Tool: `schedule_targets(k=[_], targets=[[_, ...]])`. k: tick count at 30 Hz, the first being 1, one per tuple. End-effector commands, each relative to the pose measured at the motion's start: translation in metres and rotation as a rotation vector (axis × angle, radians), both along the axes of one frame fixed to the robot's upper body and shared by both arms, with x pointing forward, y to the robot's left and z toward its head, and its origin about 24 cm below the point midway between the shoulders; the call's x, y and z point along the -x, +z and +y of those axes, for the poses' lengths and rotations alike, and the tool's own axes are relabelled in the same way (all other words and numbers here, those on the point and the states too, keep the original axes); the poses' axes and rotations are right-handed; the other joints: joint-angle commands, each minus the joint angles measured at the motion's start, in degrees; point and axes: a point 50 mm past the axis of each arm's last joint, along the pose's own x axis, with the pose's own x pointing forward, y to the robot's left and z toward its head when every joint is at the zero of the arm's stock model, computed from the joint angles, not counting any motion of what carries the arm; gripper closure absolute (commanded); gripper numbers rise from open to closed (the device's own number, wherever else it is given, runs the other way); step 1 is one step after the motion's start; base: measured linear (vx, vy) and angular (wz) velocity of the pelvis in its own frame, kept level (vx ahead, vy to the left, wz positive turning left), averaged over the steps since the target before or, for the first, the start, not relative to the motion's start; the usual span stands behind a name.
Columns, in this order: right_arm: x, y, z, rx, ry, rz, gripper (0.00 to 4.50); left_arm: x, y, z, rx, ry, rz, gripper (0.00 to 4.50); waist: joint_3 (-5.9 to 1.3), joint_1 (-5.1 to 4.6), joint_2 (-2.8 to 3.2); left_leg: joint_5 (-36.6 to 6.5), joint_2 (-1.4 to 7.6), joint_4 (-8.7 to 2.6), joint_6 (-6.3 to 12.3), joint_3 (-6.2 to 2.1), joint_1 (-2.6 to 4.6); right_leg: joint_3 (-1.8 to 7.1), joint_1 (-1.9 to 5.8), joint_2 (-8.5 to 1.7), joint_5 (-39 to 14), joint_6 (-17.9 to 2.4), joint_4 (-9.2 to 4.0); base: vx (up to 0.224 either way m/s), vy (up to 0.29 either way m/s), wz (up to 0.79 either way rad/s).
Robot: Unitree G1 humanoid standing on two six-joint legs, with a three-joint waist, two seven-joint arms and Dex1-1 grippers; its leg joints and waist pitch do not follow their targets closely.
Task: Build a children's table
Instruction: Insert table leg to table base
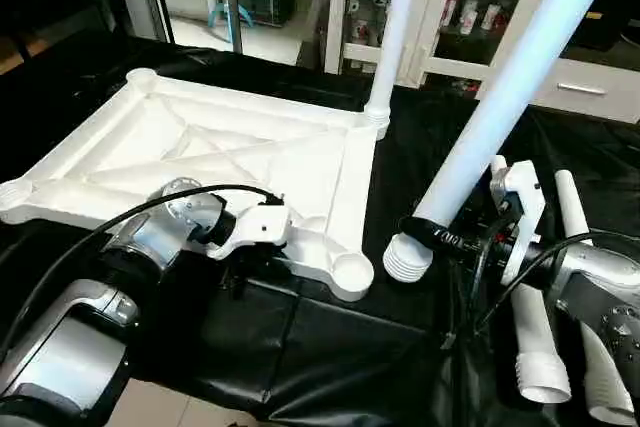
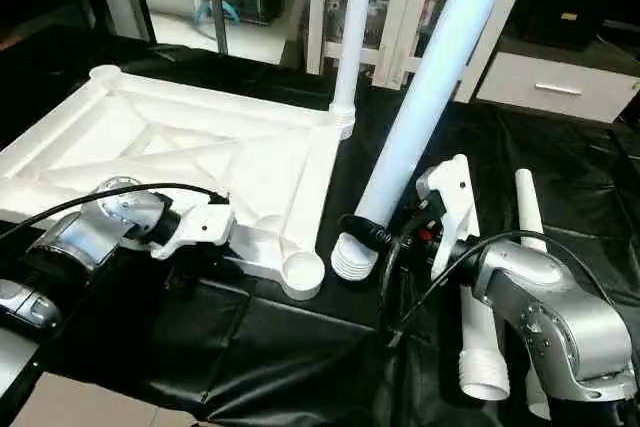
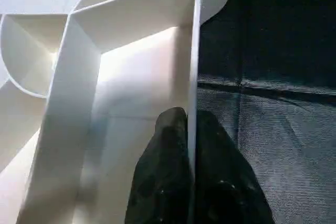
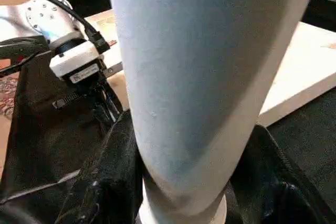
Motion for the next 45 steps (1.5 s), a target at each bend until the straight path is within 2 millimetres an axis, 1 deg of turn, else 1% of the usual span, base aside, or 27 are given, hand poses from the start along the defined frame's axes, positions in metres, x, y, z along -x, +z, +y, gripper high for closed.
schedule_targets(k=[1,2,4,6,7,9,10,11,13,14,15,16,17,18,22,23,27,29,31,35,38,39,40,41,43,44,45], targets=[[-0.004,0.008,-0.001,0.013,0.008,-0.035,2.64,0.006,-0.012,-0.005,0.066,0.053,0.050,4.50,-3.25,0.26,-0.12,-1.8,3.61,-4.57,0.92,-1.12,-0.39,2.60,3.40,-5.24,-2.2,-15.1,-3.50,0.000,0.000,0.00],[-0.006,0.008,-0.002,0.013,-0.008,-0.041,2.64,0.007,-0.015,-0.011,0.080,0.073,0.041,4.50,-3.23,0.28,0.10,-2.2,3.66,-4.56,0.73,-1.10,-0.34,2.63,3.39,-5.34,-2.8,-15.3,-3.51,0.000,0.000,0.00],[-0.010,0.008,-0.003,0.014,-0.041,-0.045,2.64,0.009,-0.017,-0.019,0.115,0.095,0.040,4.50,-3.12,0.18,-0.16,-2.8,3.63,-4.59,0.68,-1.05,-0.40,2.67,3.43,-5.32,-4.6,-15.1,-3.74,0.000,0.000,0.00],[-0.012,0.008,-0.003,0.012,-0.069,-0.049,2.64,0.011,-0.018,-0.027,0.152,0.110,0.031,4.50,-3.15,0.39,-0.06,-2.8,3.53,-4.51,1.19,-0.93,-0.35,2.75,3.25,-5.24,-6.7,-14.5,-4.06,0.000,0.000,0.00],[-0.014,0.008,-0.002,0.008,-0.085,-0.053,2.64,0.013,-0.020,-0.031,0.167,0.119,0.027,4.50,-3.13,0.35,-0.19,-2.9,3.57,-4.53,1.26,-0.91,-0.42,2.77,3.24,-5.25,-7.1,-14.4,-4.11,0.000,0.000,0.00],[-0.015,0.008,0.000,-0.002,-0.096,-0.053,2.64,0.015,-0.021,-0.033,0.171,0.134,0.017,4.50,-3.18,0.42,-0.09,-3.0,3.56,-4.56,1.32,-1.00,-0.53,2.72,3.27,-5.28,-8.2,-13.9,-4.14,0.000,0.000,0.00],[-0.015,0.006,0.005,-0.012,-0.095,-0.051,2.64,0.017,-0.022,-0.032,0.171,0.147,0.015,4.50,-3.20,0.34,-0.14,-3.1,3.55,-4.65,1.52,-1.02,-0.52,2.69,3.10,-5.16,-9.8,-12.8,-4.23,0.000,0.000,0.00],[-0.015,0.005,0.007,-0.015,-0.091,-0.048,2.64,0.019,-0.023,-0.033,0.175,0.154,0.018,4.50,-3.16,0.31,0.48,-3.6,3.51,-4.72,1.36,-1.09,-0.57,2.66,3.00,-5.14,-10.5,-12.4,-4.40,0.000,0.000,0.00],[-0.016,0.003,0.009,-0.018,-0.090,-0.044,2.64,0.022,-0.022,-0.034,0.193,0.164,0.026,4.50,-3.21,0.18,0.39,-3.8,3.51,-4.81,1.23,-1.15,-0.60,2.66,3.02,-5.04,-10.8,-11.8,-4.42,0.000,0.000,0.00],[-0.016,0.003,0.010,-0.020,-0.089,-0.043,2.64,0.022,-0.022,-0.035,0.201,0.168,0.030,4.50,-3.23,0.10,0.65,-3.9,3.44,-4.82,1.13,-1.14,-0.70,2.66,2.99,-5.03,-10.7,-11.7,-4.48,0.000,0.000,0.00],[-0.016,0.003,0.010,-0.022,-0.088,-0.042,2.64,0.022,-0.021,-0.035,0.209,0.174,0.031,4.50,-3.23,0.10,0.65,-3.9,3.44,-4.82,1.13,-1.14,-0.70,2.66,2.99,-5.03,-10.7,-11.7,-4.48,0.000,0.000,0.00],[-0.016,0.001,0.011,-0.026,-0.090,-0.040,2.64,0.022,-0.019,-0.037,0.243,0.196,0.028,4.50,-3.24,0.16,0.46,-3.9,3.47,-4.83,1.13,-1.17,-0.71,2.65,2.97,-5.08,-10.8,-11.7,-4.45,0.000,0.000,0.00],[-0.016,0.001,0.011,-0.026,-0.090,-0.040,2.64,0.022,-0.019,-0.037,0.243,0.196,0.028,4.02,-3.25,0.22,0.56,-3.9,3.40,-4.83,1.27,-1.10,-0.65,2.66,2.83,-5.02,-10.7,-11.8,-4.51,0.000,0.000,0.00],[-0.016,0.000,0.011,-0.030,-0.093,-0.038,2.64,0.022,-0.018,-0.037,0.244,0.200,0.019,4.02,-3.29,0.30,0.59,-3.9,3.37,-4.82,1.35,-1.10,-0.70,2.64,2.87,-4.99,-10.3,-11.8,-4.48,0.000,0.000,0.00],[-0.017,-0.002,0.013,-0.027,-0.093,-0.036,2.64,0.024,-0.018,-0.035,0.248,0.223,0.016,3.60,-3.19,0.27,0.71,-4.9,3.48,-4.97,1.04,-1.12,-0.65,2.59,2.72,-4.91,-9.9,-12.2,-4.54,0.000,0.000,0.00],[-0.018,-0.002,0.013,-0.027,-0.091,-0.037,2.64,0.024,-0.018,-0.034,0.239,0.214,-0.021,3.60,-3.11,0.33,0.21,-5.0,3.46,-5.02,1.26,-1.17,-0.74,2.60,2.81,-4.95,-10.6,-11.8,-4.61,0.000,0.000,0.00],[-0.019,0.000,0.016,-0.020,-0.071,-0.047,2.64,0.024,-0.018,-0.030,0.220,0.219,-0.014,3.60,-3.04,0.22,0.27,-5.2,3.52,-5.16,0.98,-1.19,-0.55,2.60,2.59,-4.95,-11.4,-11.2,-4.68,0.000,0.000,0.00],[-0.020,0.001,0.017,-0.024,-0.067,-0.050,2.64,0.025,-0.020,-0.027,0.193,0.212,-0.010,3.60,-2.97,0.28,0.00,-5.0,3.49,-5.16,1.01,-1.16,-0.62,2.70,2.64,-5.03,-11.5,-10.8,-4.73,0.000,0.000,0.00],[-0.021,0.002,0.017,-0.026,-0.065,-0.052,2.64,0.026,-0.021,-0.024,0.174,0.208,-0.007,3.60,-2.94,0.24,0.13,-4.8,3.51,-5.22,0.96,-1.20,-0.65,2.71,2.64,-5.05,-11.1,-10.8,-4.69,0.000,0.000,0.00],[-0.023,0.003,0.016,-0.024,-0.061,-0.057,2.64,0.028,-0.024,-0.018,0.109,0.180,0.017,3.60,-2.85,0.12,-0.16,-5.2,3.52,-5.31,0.91,-1.19,-0.61,2.73,2.56,-5.06,-12.6,-10.4,-4.78,0.000,0.000,0.00],[-0.026,0.004,0.015,-0.018,-0.057,-0.061,2.64,0.028,-0.026,-0.016,0.080,0.182,0.036,3.60,-2.82,0.03,-0.11,-5.1,3.52,-5.31,0.64,-1.15,-0.52,2.71,2.45,-5.00,-12.8,-10.4,-4.77,0.000,0.000,0.00],[-0.026,0.004,0.015,-0.017,-0.055,-0.062,2.64,0.028,-0.026,-0.015,0.078,0.185,0.039,3.75,-2.84,0.05,-0.12,-5.0,3.51,-5.29,0.62,-1.14,-0.51,2.71,2.48,-5.01,-12.5,-10.6,-4.75,0.000,0.000,0.00],[-0.026,0.005,0.015,-0.015,-0.054,-0.065,2.64,0.027,-0.026,-0.015,0.075,0.184,0.045,3.86,-2.86,0.05,0.00,-4.8,3.51,-5.25,0.61,-1.10,-0.51,2.71,2.48,-5.00,-11.7,-10.9,-4.69,0.000,0.000,0.00],[-0.027,0.006,0.015,-0.013,-0.053,-0.069,2.64,0.026,-0.025,-0.015,0.076,0.191,0.051,3.95,-2.90,0.09,0.31,-4.6,3.51,-5.26,0.52,-1.10,-0.45,2.72,2.48,-4.96,-10.8,-11.1,-4.66,0.000,0.000,0.00],[-0.027,0.007,0.014,-0.010,-0.052,-0.073,2.64,0.024,-0.024,-0.016,0.077,0.191,0.052,3.98,-2.90,0.07,0.19,-4.8,3.45,-5.25,0.49,-1.07,-0.45,2.70,2.56,-4.96,-10.3,-11.4,-4.64,0.000,0.000,0.00],[-0.028,0.007,0.014,-0.009,-0.051,-0.076,2.64,0.022,-0.023,-0.016,0.082,0.193,0.048,4.07,-2.87,0.12,0.57,-4.9,3.45,-5.28,0.37,-1.12,-0.47,2.73,2.55,-4.98,-10.4,-11.5,-4.65,0.000,0.000,0.00],[-0.028,0.007,0.014,-0.008,-0.051,-0.077,2.64,0.022,-0.023,-0.017,0.084,0.195,0.047,4.18,-2.83,0.06,0.37,-5.6,3.47,-5.32,0.20,-1.08,-0.43,2.73,2.55,-4.93,-10.9,-11.5,-4.80,0.000,0.000,0.00]])
